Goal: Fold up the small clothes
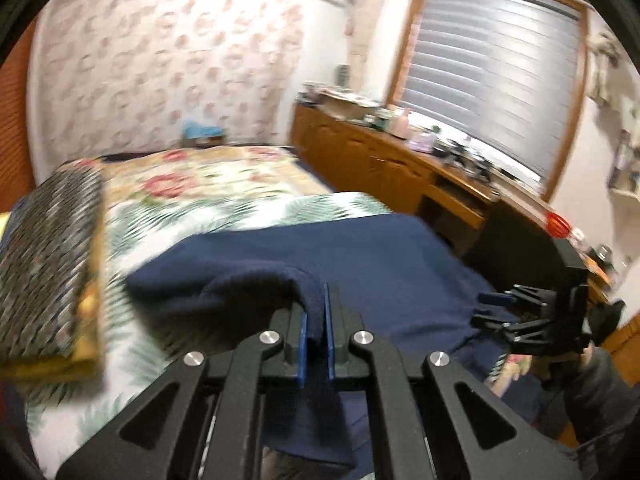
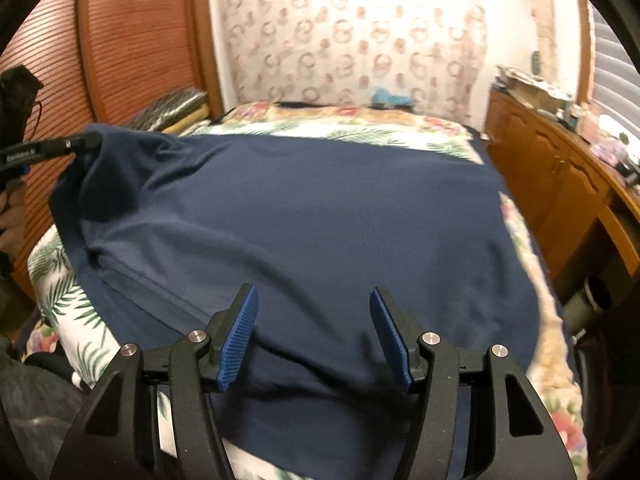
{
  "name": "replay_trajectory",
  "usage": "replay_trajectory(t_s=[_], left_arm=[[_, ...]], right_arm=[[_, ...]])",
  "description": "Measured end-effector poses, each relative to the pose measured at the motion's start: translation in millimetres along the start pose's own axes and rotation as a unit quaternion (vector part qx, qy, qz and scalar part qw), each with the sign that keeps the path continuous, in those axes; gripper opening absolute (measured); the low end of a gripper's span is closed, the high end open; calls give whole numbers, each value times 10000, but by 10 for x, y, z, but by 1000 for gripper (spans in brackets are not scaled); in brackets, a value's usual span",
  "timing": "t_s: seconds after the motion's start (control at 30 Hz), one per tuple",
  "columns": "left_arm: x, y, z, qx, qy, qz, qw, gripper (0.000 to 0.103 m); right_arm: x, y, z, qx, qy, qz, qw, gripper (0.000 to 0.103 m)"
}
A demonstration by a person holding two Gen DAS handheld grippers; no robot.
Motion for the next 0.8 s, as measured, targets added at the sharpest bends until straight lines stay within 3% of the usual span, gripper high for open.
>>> replay_trajectory(t_s=[0.23,0.53,0.6,0.67,0.8], left_arm=[[-339,311,-811,-765,-447,175,9959,4],[-485,336,-1532,-1240,-829,333,9882,4],[-605,242,-1557,-1390,-865,623,9845,8],[-706,134,-1574,-1484,-916,913,9804,31],[-696,20,-1490,-1594,-619,861,9815,43]], right_arm=[[291,-82,-382,-328,-450,-105,9984,56],[508,-130,-579,-467,-654,-242,9965,56],[539,-147,-591,-469,-653,-273,9964,56],[549,-167,-580,-488,-622,-281,9965,56],[518,-185,-578,-483,-605,-238,9967,56]])
Point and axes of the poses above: each gripper's, at about its wrist camera, not at the fingertips, and x roughly against the way its jaws point, z to its left, y to its top, the point moved 6 cm from there along -x, roughly the way its jaws point, and after that the axes turned 11 degrees about x, right-handed, at the moved point
